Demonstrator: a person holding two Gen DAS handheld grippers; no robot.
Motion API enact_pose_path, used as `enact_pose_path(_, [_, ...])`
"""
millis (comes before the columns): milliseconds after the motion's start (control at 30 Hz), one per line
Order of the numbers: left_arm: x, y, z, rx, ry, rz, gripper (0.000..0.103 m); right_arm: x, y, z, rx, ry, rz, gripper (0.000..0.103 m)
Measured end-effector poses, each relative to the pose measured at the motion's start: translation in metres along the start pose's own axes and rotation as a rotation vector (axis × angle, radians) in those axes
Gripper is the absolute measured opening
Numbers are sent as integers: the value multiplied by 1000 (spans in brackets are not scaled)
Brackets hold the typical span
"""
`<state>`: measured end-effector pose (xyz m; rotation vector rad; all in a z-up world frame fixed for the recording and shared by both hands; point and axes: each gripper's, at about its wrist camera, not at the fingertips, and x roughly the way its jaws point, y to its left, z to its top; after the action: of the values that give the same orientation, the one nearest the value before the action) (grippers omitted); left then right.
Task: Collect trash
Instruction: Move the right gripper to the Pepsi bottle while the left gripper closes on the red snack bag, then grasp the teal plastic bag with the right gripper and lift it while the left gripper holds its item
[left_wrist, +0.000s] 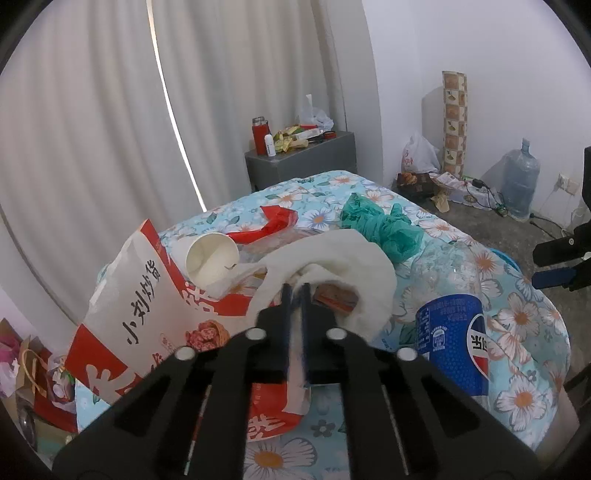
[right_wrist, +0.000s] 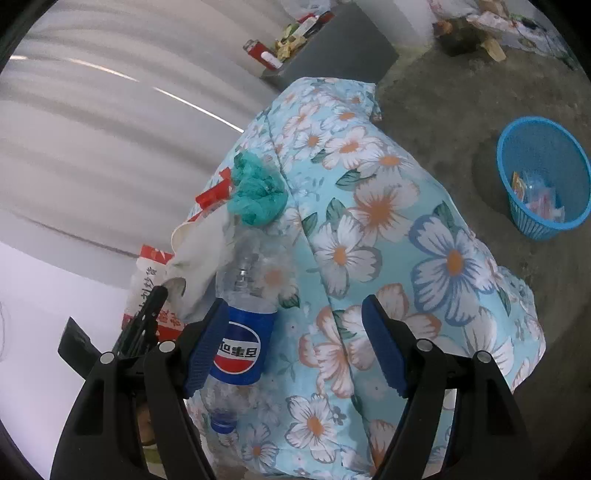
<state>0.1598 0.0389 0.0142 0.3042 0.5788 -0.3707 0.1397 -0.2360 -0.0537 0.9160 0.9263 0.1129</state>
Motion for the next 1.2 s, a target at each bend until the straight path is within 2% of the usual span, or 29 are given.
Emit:
enact_pose_path(233, [-13,-2,3,5,-33,20,0,-7,-4,0,8,-12,18,73])
enact_pose_path(667, [-56,1,20,-29,-145,36,0,-11,-10,1,28,-19,36,73])
enact_pose_path(1000, [-68,9,23,-79,-175,26,0,-5,-9,2,37,-10,47,73])
enact_pose_path(1200, [-73,11,24,-105,-186,30,0,5,-10,19,59,-6,125,73])
